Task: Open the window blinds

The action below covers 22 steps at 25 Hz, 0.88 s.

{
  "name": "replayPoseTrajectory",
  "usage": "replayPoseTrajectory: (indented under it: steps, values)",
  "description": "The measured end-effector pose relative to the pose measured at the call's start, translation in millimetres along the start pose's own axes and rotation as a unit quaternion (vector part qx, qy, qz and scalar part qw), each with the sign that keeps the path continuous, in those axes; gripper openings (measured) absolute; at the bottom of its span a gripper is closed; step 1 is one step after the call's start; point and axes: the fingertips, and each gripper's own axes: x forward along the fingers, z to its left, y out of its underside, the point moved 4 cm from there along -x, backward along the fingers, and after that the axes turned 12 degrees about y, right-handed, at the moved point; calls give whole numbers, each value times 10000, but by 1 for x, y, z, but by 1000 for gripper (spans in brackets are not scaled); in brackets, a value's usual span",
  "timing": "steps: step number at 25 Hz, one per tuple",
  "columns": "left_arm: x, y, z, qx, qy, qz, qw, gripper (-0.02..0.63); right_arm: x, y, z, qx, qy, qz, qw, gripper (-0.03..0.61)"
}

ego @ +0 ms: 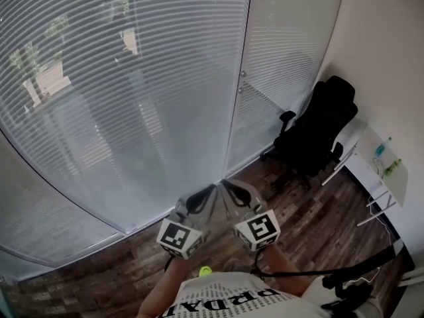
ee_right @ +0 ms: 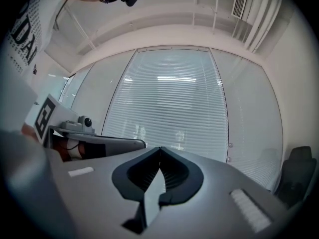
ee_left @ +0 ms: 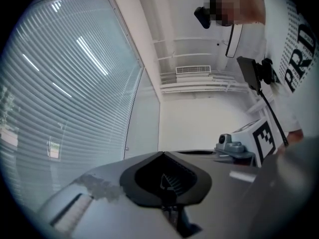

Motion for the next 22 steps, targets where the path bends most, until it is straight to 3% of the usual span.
replayPoseTrajectory:
  steps: [3,22]
  values:
    - [10,2,9,-140,-8,-29,9999,-8,13,0,-7,-91,-39,-53,9999,8]
    - [137,24,72,44,-563,253,9981,-8,92,21,-133,42,-600,-61,9982,9]
